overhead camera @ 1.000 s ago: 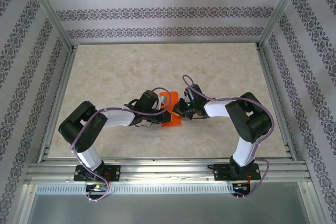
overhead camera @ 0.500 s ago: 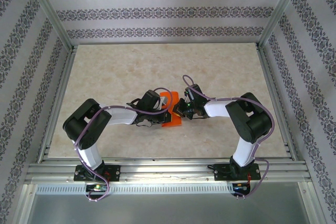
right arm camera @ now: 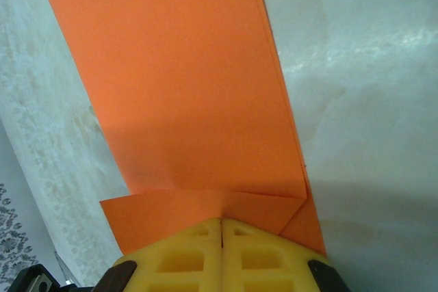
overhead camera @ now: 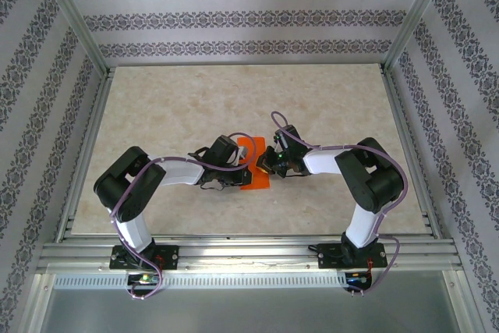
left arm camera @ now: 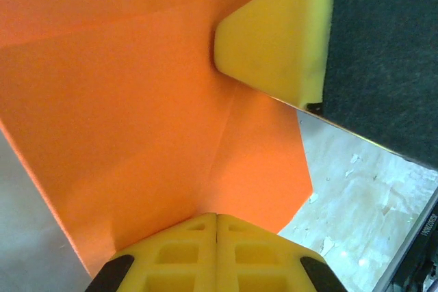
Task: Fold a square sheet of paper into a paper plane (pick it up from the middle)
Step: Fold the triangle a second time at the center of the table.
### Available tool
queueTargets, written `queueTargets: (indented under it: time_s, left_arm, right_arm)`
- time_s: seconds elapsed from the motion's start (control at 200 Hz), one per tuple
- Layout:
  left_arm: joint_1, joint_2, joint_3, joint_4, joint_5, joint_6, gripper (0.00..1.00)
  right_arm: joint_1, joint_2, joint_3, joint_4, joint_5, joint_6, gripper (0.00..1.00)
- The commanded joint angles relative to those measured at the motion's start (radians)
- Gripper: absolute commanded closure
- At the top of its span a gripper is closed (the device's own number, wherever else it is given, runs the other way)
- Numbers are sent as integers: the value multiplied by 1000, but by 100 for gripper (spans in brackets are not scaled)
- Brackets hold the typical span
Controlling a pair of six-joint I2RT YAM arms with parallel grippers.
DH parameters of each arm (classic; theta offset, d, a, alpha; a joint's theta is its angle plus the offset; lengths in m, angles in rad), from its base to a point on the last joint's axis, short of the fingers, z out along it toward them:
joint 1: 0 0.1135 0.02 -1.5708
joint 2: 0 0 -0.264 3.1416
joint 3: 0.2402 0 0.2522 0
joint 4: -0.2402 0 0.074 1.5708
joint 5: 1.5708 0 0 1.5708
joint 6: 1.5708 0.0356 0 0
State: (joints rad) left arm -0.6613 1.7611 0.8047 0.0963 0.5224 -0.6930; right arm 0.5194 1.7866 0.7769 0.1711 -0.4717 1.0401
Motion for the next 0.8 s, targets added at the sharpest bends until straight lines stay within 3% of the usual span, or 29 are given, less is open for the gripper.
queueTargets:
  time_s: [0.0, 0.794]
  left_arm:
    - [-11, 0, -28, -23, -20, 14, 100]
    - [-8, -162, -200, -8, 4, -80, 97]
  right_arm:
    - [-6, 3, -16, -84, 50, -24, 100]
    - [-11, -12, -3, -148, 72, -60, 100]
